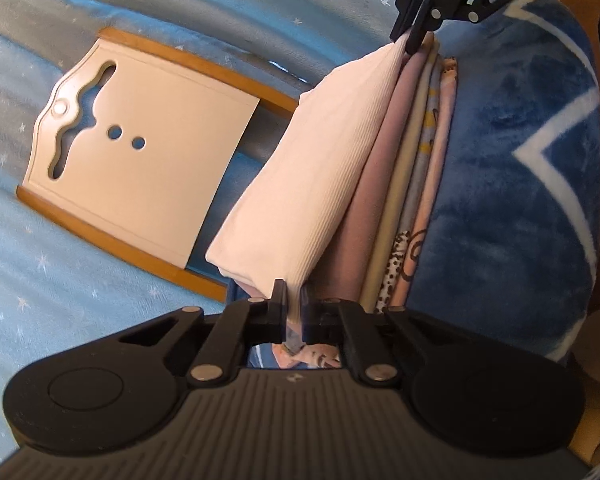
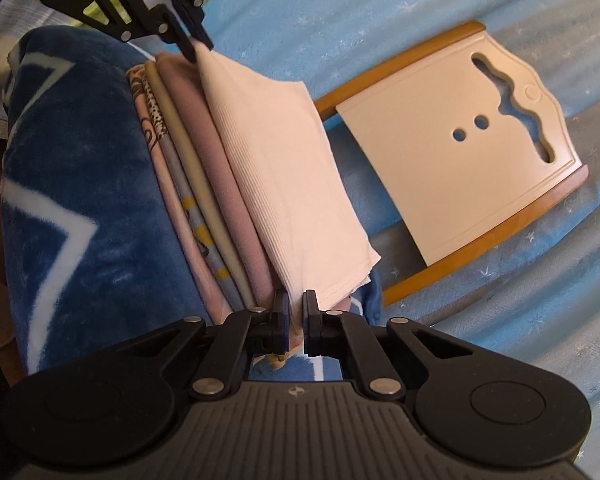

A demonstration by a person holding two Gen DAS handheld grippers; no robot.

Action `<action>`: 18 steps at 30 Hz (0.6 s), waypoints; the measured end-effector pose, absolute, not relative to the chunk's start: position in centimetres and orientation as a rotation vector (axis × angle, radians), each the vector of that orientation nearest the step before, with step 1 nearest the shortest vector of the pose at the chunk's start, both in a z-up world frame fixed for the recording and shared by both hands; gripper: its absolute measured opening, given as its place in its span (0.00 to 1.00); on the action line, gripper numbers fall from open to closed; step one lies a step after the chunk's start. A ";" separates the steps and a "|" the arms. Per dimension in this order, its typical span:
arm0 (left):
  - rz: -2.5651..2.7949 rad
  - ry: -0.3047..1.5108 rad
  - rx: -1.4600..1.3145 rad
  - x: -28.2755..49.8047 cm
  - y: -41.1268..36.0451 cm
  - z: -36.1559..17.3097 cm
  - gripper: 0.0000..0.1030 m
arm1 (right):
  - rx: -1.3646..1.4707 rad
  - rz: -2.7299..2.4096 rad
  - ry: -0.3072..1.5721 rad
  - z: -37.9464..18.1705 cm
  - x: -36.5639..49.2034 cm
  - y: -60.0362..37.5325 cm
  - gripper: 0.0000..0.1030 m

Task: Fold clothes
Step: 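Press the tank top edge onto the stack with both grippers to align it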

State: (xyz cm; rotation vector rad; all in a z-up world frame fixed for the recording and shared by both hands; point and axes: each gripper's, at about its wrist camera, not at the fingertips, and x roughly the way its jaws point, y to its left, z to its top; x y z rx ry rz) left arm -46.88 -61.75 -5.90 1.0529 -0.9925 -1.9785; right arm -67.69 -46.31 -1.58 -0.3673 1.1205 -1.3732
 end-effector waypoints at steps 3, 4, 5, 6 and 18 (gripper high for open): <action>-1.984 -0.968 1.056 -46.9 -61.8 -6.6 0.04 | -0.355 -1.369 1.128 -2.1 -67.7 -46.2 0.04; -1.986 -0.955 1.051 -46.9 -61.8 -6.5 0.04 | -0.353 -1.371 1.126 -2.1 -67.7 -46.2 0.04; -1.986 -0.945 1.048 -47.0 -62.0 -6.5 0.04 | -0.351 -1.372 1.124 -2.0 -67.7 -46.2 0.04; -1.985 -0.945 1.047 -47.1 -62.0 -6.5 0.04 | -0.348 -1.372 1.120 -2.0 -67.7 -46.1 0.04; -1.971 -0.917 1.022 -46.3 -61.8 -6.6 0.06 | -0.315 -1.382 1.116 -2.0 -67.5 -46.0 0.04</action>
